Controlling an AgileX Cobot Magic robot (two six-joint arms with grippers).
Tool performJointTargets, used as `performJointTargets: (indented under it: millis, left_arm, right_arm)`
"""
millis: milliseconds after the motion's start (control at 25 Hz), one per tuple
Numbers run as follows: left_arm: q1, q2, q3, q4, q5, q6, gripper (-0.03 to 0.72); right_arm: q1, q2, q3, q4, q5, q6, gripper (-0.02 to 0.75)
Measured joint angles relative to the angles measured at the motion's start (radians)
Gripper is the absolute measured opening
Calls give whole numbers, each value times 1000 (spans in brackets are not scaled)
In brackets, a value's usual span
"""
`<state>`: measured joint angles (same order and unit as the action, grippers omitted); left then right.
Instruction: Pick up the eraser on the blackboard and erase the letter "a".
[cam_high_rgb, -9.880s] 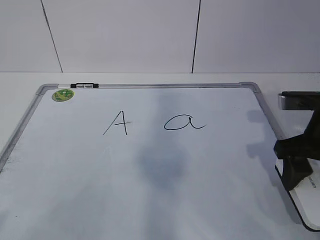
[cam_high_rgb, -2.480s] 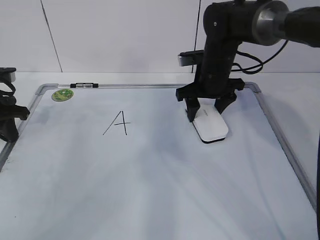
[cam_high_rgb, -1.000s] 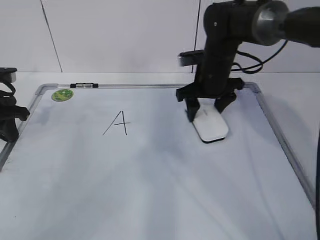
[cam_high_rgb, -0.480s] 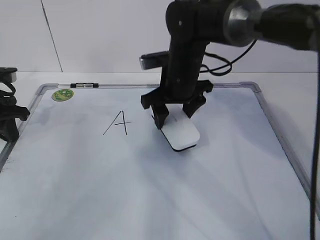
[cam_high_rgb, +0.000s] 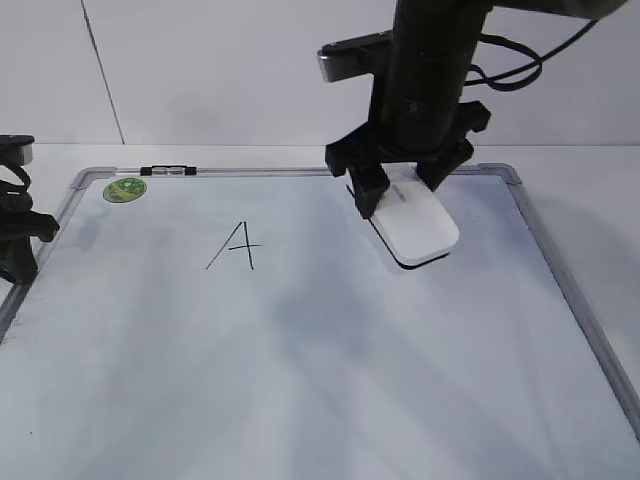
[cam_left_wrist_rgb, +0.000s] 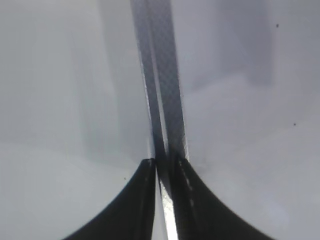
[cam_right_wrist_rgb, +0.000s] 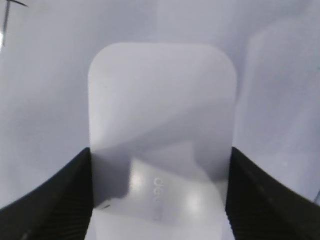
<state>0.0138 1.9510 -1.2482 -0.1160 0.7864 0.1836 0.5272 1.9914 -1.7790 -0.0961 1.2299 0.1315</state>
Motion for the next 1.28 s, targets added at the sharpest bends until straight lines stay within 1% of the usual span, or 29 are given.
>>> performJointTargets:
  millis: [80,160,400,520,640,880,1040,1280]
  left_arm:
    - [0,0,0,0,0,0,92]
    - [0,0,0,0,0,0,95]
    - [0,0,0,11,0,0,100]
    - [0,0,0,13,0,0,106]
    - [0,0,0,13,-1,0,108]
    - [0,0,0,13,-1,0,112]
    - [0,0,0,13,-1,0,118]
    - [0,0,0,13,-1,0,123]
  right_arm:
    - [-25,-25,44,-18,0,14,572]
    - [-71,-45,81,-14,0,21,572]
    - [-252,-67,177,7,0,28,572]
    - [-308,-85,215,28,-2,29,572]
    - [-327,-92,254,33,-6,29,572]
    - [-331,-92,305,53,-95,29,572]
    - [-360,-92,348,68,-151,29,572]
    - [-388,-90,359,84,-188,18,572]
